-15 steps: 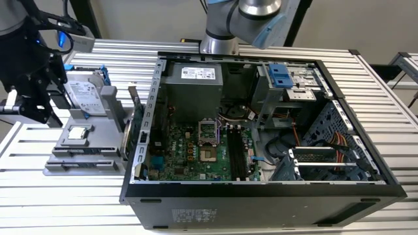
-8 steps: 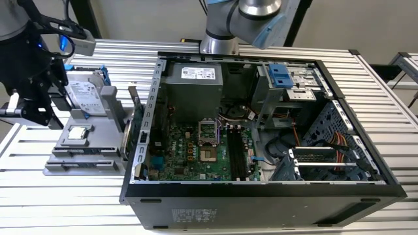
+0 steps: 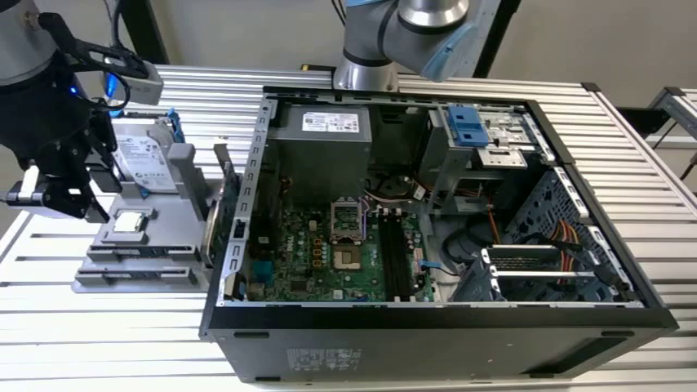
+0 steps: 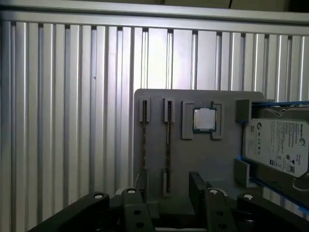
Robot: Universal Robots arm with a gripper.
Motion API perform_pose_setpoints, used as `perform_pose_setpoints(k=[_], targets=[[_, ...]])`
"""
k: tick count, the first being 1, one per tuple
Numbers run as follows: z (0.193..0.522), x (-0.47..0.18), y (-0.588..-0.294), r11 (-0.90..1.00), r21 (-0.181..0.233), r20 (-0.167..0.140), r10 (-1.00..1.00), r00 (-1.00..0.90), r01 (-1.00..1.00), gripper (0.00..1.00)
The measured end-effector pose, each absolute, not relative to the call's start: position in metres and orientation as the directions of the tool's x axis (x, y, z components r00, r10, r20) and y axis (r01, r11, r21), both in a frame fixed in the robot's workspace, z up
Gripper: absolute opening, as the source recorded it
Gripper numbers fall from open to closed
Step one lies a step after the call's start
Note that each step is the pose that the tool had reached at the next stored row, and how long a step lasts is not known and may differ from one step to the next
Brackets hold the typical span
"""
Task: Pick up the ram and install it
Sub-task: 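Pick up the ram and move it above insertion slot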
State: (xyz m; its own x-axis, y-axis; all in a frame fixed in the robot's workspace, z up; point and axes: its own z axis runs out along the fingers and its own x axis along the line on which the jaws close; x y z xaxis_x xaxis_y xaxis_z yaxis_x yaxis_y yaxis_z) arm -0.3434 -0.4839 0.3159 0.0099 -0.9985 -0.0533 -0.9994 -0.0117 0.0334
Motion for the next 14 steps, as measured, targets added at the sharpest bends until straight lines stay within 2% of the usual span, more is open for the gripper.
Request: perform_pose_setpoints(k=[14], targets=[[0.297,-0.343,-0.486,-0.012,0.034,-0.048,-0.999,0.01,-0.999,1.0]])
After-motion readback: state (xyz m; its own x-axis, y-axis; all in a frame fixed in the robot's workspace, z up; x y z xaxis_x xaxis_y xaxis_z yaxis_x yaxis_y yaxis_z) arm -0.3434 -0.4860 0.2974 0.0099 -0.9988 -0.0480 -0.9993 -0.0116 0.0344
